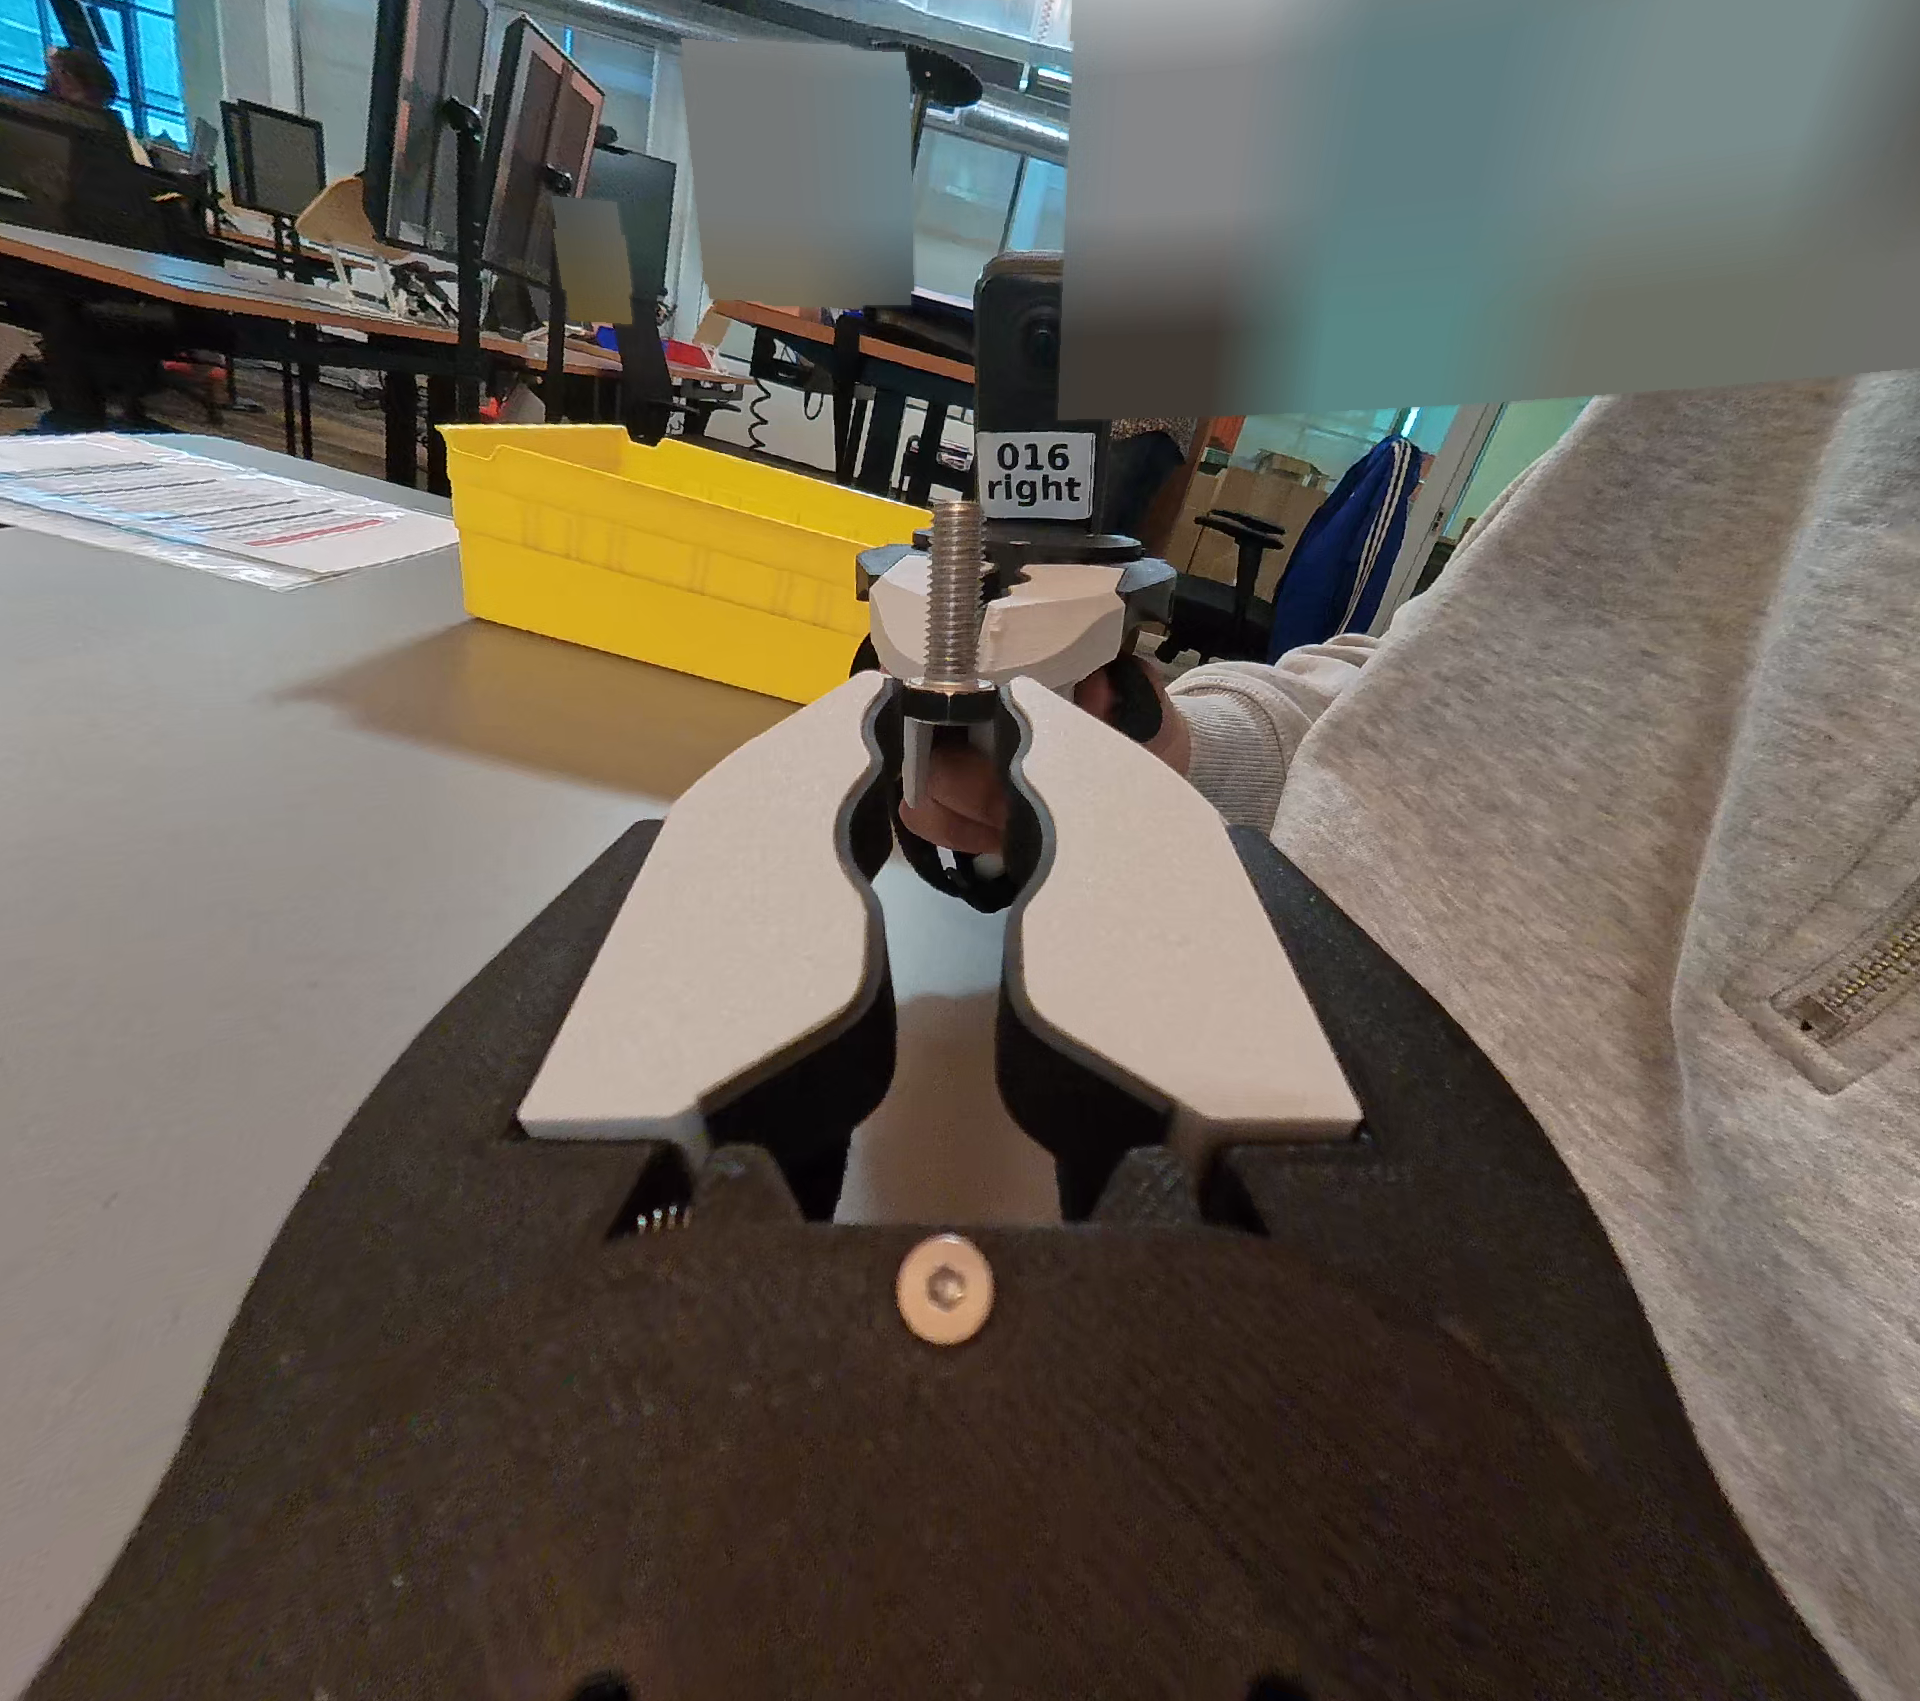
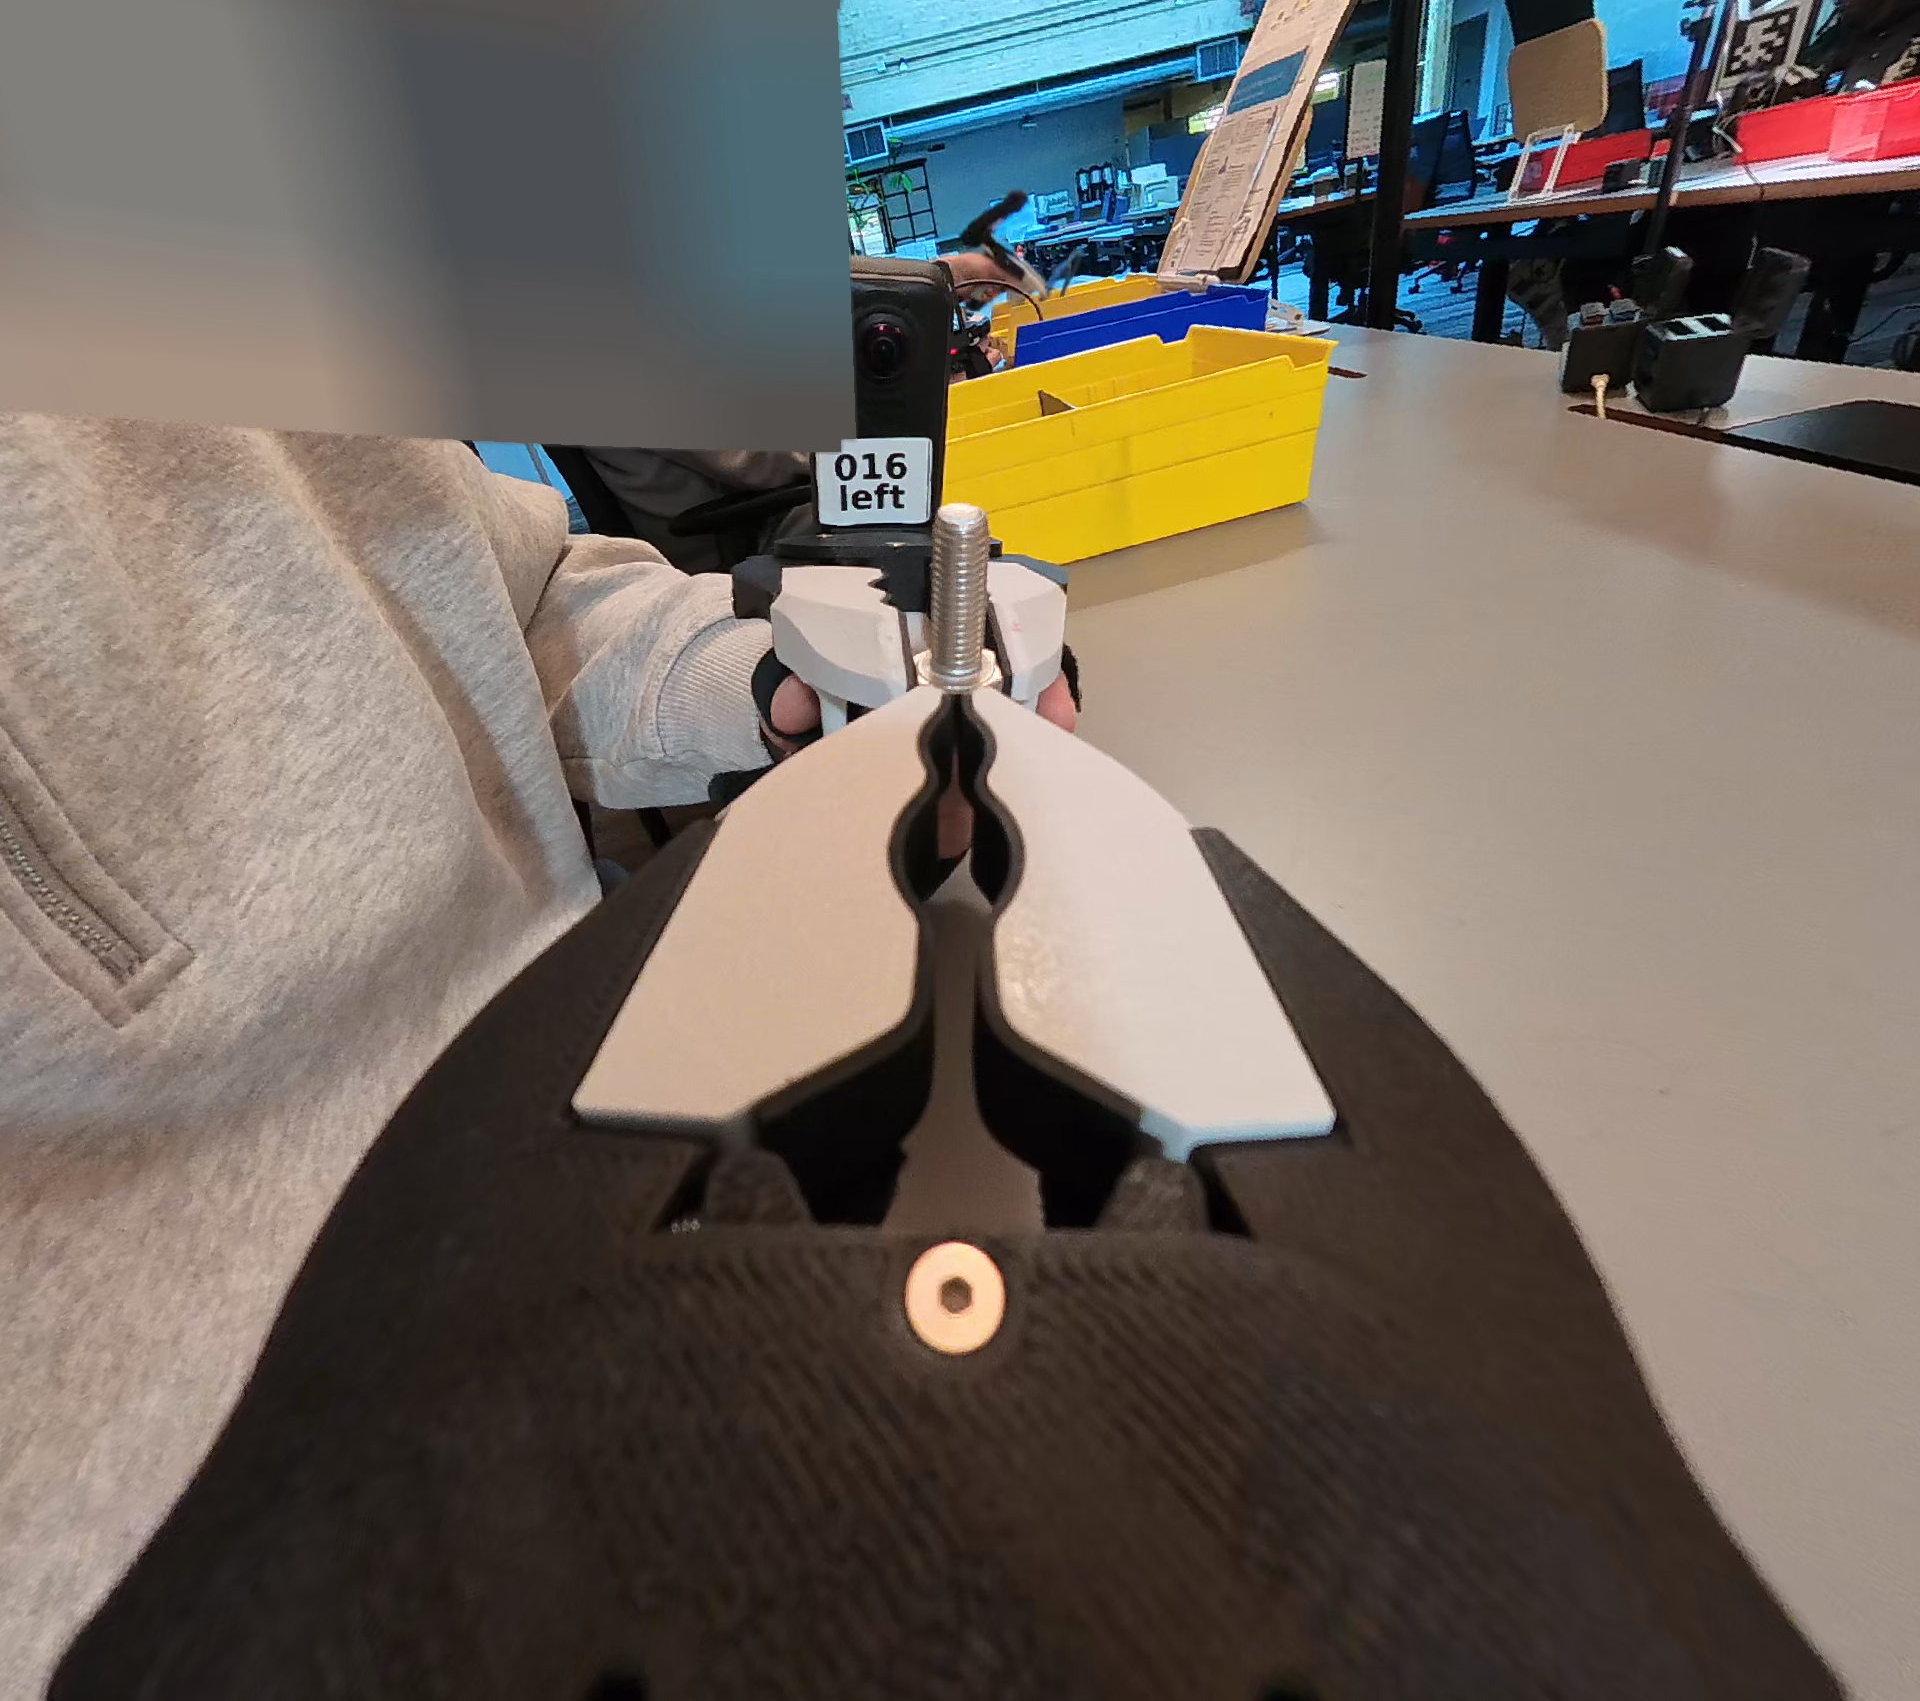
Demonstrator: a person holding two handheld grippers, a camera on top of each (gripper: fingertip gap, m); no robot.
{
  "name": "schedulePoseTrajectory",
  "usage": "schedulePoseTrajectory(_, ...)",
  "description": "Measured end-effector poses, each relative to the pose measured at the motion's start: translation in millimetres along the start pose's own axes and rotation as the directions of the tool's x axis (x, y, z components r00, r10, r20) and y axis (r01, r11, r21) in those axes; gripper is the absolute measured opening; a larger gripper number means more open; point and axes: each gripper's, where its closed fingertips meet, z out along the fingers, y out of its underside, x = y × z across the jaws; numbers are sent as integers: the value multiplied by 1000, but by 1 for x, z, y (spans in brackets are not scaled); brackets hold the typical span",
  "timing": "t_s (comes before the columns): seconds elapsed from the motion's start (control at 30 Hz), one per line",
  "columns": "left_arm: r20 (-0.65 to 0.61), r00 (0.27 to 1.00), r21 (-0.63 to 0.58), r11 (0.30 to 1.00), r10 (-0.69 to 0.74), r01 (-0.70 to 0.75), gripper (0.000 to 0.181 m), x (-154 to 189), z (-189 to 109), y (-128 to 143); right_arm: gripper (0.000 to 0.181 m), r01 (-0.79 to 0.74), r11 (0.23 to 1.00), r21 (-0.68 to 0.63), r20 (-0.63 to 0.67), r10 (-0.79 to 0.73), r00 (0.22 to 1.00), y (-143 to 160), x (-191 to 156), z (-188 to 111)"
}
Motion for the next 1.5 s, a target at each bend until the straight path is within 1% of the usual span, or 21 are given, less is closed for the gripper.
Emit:
schedulePoseTrajectory(0.6,-26,999,11,1000,-26,27,17,2,0,-1,2,6,1000,7,15,-6,1000,-1,-2,0)
schedulePoseTrajectory(0.83,-64,996,13,997,-69,70,17,5,-1,-1,2,-6,1000,12,45,6,999,-1,-5,0)
schedulePoseTrajectory(1.07,-94,992,14,996,-82,84,17,9,-1,-1,2,-10,1000,16,78,9,997,-2,-9,-1)
schedulePoseTrajectory(1.4,-120,990,25,996,-79,83,17,13,-1,-3,0,-18,999,28,110,15,994,-4,-13,0)
schedulePoseTrajectory(1.5,-123,991,29,998,-52,56,17,16,0,-4,0,-5,999,46,114,0,994,-8,-15,-1)
